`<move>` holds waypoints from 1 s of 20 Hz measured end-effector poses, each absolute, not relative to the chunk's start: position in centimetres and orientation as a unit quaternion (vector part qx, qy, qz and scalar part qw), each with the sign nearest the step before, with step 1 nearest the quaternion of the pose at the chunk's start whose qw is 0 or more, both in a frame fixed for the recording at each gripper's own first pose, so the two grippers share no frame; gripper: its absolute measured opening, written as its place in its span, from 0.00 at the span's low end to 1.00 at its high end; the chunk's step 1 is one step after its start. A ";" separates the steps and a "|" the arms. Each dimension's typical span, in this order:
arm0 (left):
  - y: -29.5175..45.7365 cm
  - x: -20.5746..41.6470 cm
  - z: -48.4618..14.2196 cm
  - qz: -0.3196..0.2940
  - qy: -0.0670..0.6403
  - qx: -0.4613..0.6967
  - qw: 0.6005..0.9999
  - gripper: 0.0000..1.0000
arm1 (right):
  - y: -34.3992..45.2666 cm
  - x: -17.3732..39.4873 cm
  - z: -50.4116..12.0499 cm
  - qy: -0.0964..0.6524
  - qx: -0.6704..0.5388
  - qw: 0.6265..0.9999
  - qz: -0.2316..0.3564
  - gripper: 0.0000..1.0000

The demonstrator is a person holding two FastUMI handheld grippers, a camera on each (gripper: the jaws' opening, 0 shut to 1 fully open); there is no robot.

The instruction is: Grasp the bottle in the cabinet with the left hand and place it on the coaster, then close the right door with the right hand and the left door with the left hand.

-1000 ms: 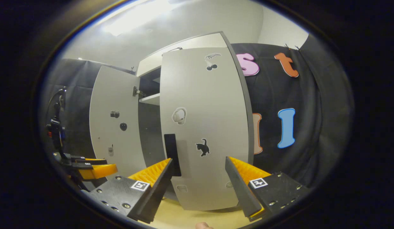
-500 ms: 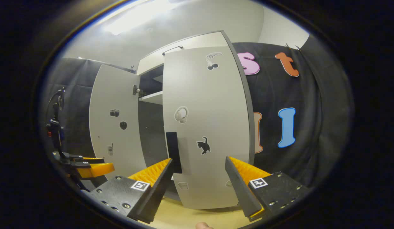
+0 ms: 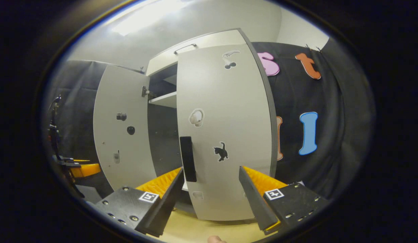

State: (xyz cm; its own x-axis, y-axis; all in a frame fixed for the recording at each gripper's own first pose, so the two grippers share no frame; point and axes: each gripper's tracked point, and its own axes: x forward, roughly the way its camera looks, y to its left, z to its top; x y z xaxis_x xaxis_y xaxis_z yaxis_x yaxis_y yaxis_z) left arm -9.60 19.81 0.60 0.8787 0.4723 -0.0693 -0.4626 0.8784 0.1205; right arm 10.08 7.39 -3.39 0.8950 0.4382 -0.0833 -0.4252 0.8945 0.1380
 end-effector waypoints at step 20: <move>28.8 -8.3 -1.0 0.257 0.074 0.051 0.962 0.82 | 9.7 10.4 -4.4 0.058 0.047 0.981 0.180 0.98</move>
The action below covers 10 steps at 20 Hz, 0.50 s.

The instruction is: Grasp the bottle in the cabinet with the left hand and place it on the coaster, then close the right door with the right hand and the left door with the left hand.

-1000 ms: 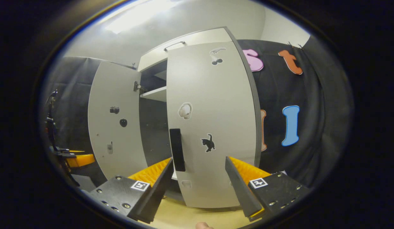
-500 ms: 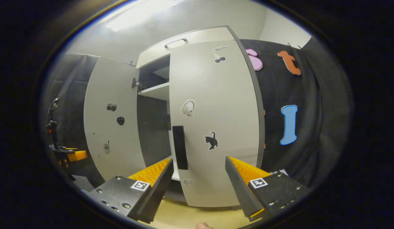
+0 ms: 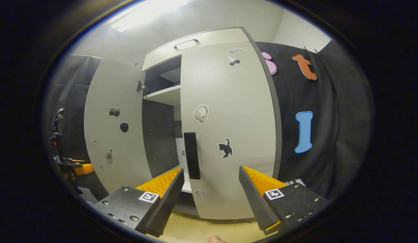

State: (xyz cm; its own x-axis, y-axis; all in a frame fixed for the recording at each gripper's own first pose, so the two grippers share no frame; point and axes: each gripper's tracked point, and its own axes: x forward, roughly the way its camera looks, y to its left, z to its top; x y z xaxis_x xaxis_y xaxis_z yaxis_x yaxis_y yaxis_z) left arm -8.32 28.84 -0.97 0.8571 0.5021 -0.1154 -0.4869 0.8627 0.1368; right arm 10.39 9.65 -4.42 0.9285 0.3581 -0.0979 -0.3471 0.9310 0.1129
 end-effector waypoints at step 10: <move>26.1 -7.4 -1.7 0.202 0.079 0.032 0.976 0.80 | 9.1 9.7 -4.4 0.057 0.047 0.982 0.176 0.98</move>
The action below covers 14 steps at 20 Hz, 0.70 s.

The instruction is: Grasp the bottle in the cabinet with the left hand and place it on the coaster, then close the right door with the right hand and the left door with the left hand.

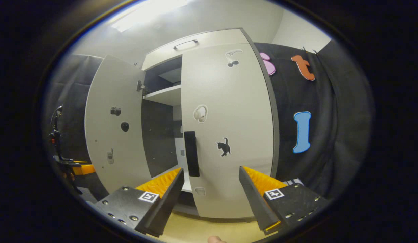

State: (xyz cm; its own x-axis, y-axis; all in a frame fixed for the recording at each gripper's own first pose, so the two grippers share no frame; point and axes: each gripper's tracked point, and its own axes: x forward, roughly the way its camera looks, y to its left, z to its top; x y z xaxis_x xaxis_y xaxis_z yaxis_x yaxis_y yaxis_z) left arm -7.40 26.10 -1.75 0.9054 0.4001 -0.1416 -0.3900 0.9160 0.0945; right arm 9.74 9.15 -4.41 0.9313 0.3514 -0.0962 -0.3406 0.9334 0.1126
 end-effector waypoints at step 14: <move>16.9 -2.9 -3.5 0.064 0.084 0.023 0.994 0.80 | 7.0 8.7 -3.6 0.049 0.047 0.985 0.160 0.98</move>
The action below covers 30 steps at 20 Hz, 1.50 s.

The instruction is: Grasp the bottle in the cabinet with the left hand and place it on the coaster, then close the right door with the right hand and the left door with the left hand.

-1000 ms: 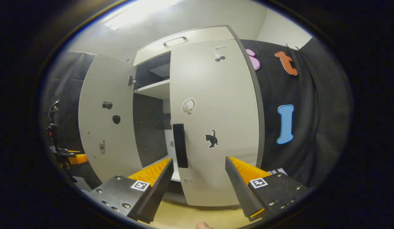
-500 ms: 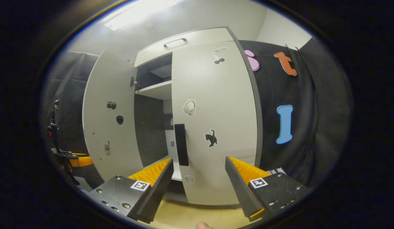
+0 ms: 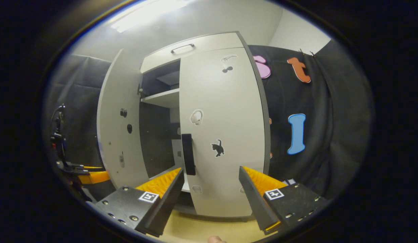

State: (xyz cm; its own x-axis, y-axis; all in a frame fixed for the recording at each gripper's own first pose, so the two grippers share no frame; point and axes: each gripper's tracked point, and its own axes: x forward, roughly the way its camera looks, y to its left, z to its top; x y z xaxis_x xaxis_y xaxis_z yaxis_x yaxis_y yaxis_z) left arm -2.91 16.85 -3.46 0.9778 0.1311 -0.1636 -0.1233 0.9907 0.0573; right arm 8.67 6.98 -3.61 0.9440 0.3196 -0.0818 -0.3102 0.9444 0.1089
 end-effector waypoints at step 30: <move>10.2 -0.1 -3.7 0.007 0.080 0.039 0.996 0.81 | 3.7 8.2 -2.6 0.035 0.044 0.991 0.124 0.98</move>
